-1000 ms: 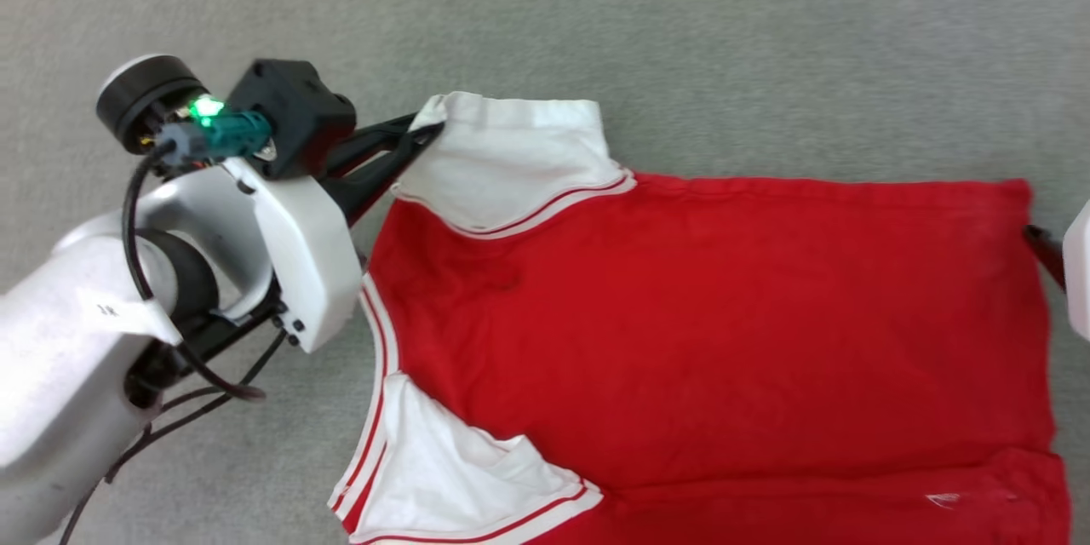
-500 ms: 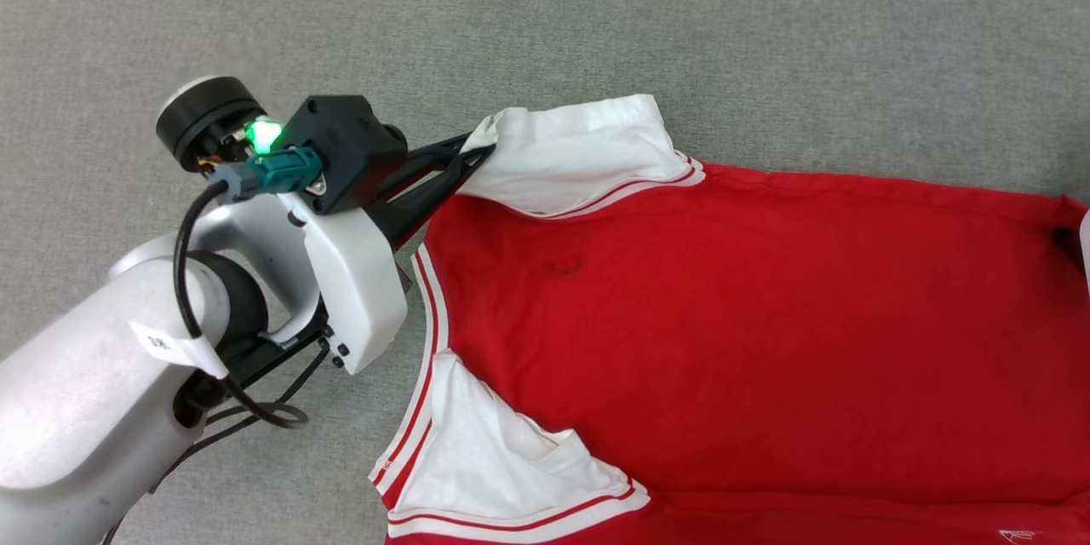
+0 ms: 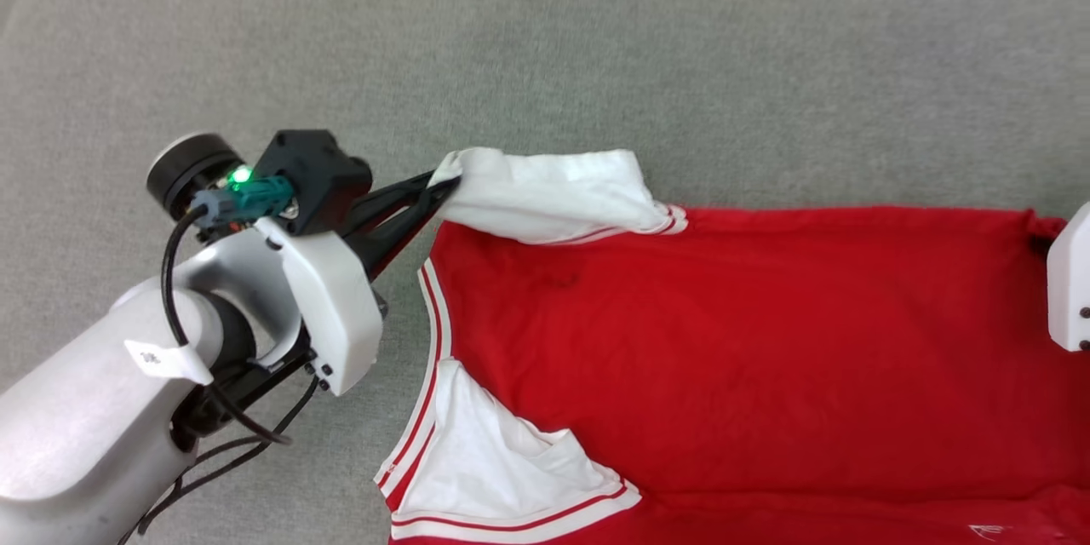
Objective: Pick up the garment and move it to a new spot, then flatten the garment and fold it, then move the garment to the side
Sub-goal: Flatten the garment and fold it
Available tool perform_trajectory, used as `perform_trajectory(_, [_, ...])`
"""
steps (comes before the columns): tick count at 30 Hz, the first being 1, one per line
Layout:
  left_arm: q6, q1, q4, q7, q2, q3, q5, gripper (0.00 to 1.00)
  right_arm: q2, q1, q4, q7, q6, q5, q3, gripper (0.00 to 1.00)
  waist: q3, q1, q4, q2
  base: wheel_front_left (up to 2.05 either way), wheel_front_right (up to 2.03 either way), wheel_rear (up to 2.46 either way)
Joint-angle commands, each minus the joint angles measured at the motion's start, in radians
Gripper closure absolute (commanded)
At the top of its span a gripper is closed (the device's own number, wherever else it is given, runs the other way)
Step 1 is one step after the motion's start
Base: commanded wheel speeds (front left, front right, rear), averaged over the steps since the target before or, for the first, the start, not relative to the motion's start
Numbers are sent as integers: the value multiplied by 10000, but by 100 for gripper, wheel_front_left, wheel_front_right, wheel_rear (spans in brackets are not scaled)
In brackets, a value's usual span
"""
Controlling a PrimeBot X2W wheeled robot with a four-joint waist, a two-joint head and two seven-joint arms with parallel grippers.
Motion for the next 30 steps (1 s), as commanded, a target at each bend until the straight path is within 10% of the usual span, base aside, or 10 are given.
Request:
perform_trajectory(1, [92,185,39,-105,64,49,-48,100,104,194,-62,-187,-2,157,-127,100,-374,0,-105,-1,0,0,0])
perform_trajectory(30, [1845,4387,-1002,-197,1265,-766,-1278,100,529,5556,-2706,-1951,-4,1637,-1030,100,-2250,0,-428,-1,0,0,0])
